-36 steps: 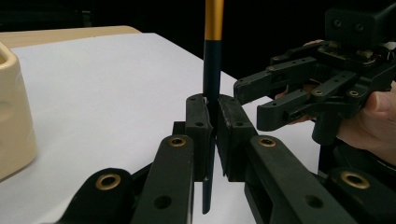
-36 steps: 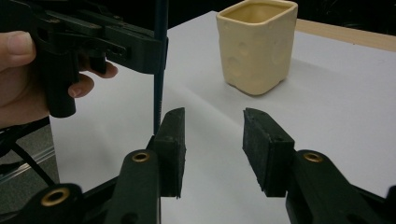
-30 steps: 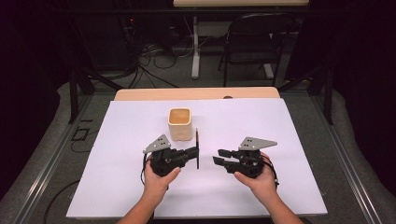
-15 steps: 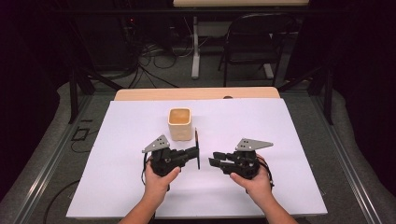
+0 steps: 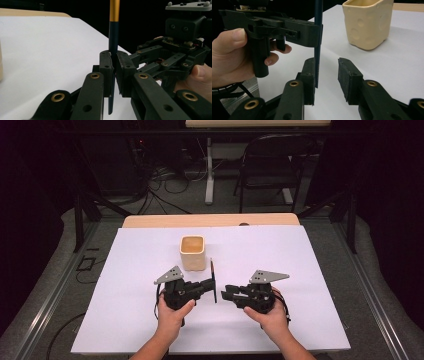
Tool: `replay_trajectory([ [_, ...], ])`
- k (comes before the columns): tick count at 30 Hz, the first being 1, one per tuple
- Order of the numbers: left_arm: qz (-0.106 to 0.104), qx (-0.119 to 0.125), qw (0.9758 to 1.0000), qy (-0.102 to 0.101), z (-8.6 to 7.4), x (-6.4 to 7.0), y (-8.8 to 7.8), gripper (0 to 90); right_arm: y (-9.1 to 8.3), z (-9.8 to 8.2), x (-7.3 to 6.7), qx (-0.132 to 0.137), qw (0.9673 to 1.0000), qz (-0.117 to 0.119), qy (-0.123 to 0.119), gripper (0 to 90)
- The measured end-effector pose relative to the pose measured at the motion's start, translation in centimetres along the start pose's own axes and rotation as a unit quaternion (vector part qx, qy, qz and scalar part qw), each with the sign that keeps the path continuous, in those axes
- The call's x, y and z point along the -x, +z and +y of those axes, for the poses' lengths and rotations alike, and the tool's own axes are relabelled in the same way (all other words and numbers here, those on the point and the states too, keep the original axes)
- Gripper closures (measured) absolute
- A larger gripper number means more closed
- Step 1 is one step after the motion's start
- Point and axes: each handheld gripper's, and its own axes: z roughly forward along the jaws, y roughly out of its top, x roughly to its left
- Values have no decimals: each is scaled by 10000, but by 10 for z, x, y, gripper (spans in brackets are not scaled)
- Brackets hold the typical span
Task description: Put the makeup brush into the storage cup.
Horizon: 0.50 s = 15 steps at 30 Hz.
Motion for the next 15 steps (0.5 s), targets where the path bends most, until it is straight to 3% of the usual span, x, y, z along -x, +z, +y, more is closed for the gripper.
replay_trajectory([
  [15,-122,13,9999,-21,-2,4,5,838,4,-3,0,45,9997,149,169,713],
])
